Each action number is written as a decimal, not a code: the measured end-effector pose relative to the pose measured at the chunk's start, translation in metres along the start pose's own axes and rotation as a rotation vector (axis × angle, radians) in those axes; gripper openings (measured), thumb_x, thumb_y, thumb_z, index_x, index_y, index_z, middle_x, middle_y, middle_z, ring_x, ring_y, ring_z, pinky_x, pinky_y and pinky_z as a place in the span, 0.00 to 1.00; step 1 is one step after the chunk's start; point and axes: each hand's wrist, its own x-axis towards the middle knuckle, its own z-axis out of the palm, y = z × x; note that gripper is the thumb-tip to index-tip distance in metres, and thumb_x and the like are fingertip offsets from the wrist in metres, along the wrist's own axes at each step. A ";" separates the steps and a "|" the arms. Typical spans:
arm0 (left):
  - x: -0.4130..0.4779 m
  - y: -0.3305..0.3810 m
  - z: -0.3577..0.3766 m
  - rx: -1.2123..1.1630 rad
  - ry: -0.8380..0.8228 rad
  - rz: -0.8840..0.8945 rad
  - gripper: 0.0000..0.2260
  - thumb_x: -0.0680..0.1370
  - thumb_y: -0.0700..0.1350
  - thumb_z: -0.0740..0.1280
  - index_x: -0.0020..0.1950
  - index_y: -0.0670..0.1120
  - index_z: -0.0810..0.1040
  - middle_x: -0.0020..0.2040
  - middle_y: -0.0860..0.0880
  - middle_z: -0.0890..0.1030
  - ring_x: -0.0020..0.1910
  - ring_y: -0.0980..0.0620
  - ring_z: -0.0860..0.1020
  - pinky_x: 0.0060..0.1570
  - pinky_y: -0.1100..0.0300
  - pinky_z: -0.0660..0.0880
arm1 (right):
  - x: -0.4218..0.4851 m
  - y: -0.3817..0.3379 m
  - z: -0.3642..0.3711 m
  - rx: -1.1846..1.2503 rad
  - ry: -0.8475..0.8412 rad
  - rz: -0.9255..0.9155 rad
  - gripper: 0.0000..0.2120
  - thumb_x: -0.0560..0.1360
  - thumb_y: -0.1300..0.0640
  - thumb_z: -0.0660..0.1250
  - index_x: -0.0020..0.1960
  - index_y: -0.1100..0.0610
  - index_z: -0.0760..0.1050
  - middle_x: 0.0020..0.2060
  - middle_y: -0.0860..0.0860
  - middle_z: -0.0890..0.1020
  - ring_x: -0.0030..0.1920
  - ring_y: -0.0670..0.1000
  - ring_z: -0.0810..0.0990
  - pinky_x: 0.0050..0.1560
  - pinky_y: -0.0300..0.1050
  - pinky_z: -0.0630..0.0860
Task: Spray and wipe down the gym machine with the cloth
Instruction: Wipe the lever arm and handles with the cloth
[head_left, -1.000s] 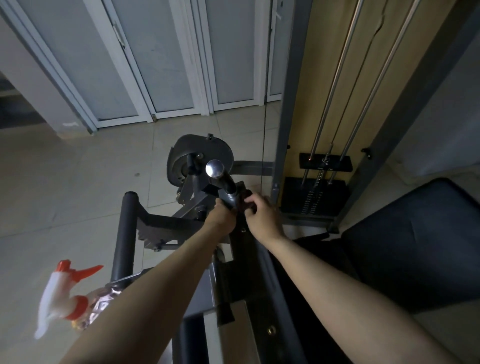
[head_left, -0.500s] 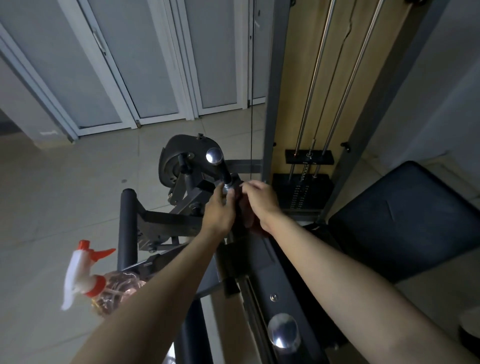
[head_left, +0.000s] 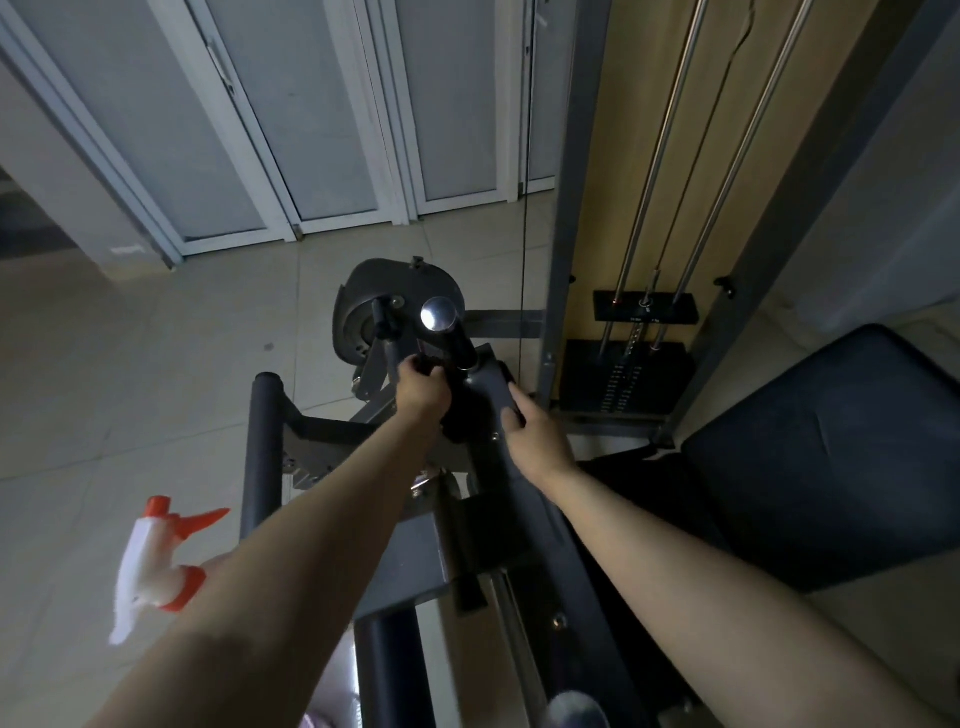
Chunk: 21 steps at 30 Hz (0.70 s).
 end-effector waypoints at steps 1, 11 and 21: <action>0.002 0.001 0.005 0.062 -0.036 -0.007 0.20 0.84 0.44 0.60 0.76 0.45 0.65 0.67 0.40 0.76 0.63 0.40 0.76 0.62 0.50 0.72 | -0.001 0.001 0.001 0.054 0.011 -0.006 0.24 0.85 0.51 0.57 0.80 0.46 0.60 0.76 0.49 0.67 0.76 0.52 0.66 0.72 0.47 0.65; -0.014 -0.014 0.016 0.515 -0.075 -0.008 0.25 0.85 0.57 0.55 0.74 0.39 0.64 0.69 0.35 0.74 0.67 0.36 0.74 0.60 0.50 0.69 | 0.009 0.008 0.003 0.013 0.080 -0.016 0.22 0.84 0.48 0.57 0.77 0.44 0.64 0.74 0.50 0.70 0.73 0.54 0.69 0.70 0.51 0.70; -0.097 -0.036 0.009 1.030 -0.091 0.614 0.18 0.83 0.46 0.59 0.74 0.49 0.68 0.66 0.45 0.79 0.64 0.44 0.77 0.65 0.48 0.70 | -0.022 0.009 -0.003 0.074 0.074 -0.167 0.20 0.81 0.60 0.59 0.72 0.47 0.72 0.71 0.47 0.73 0.72 0.49 0.69 0.73 0.49 0.67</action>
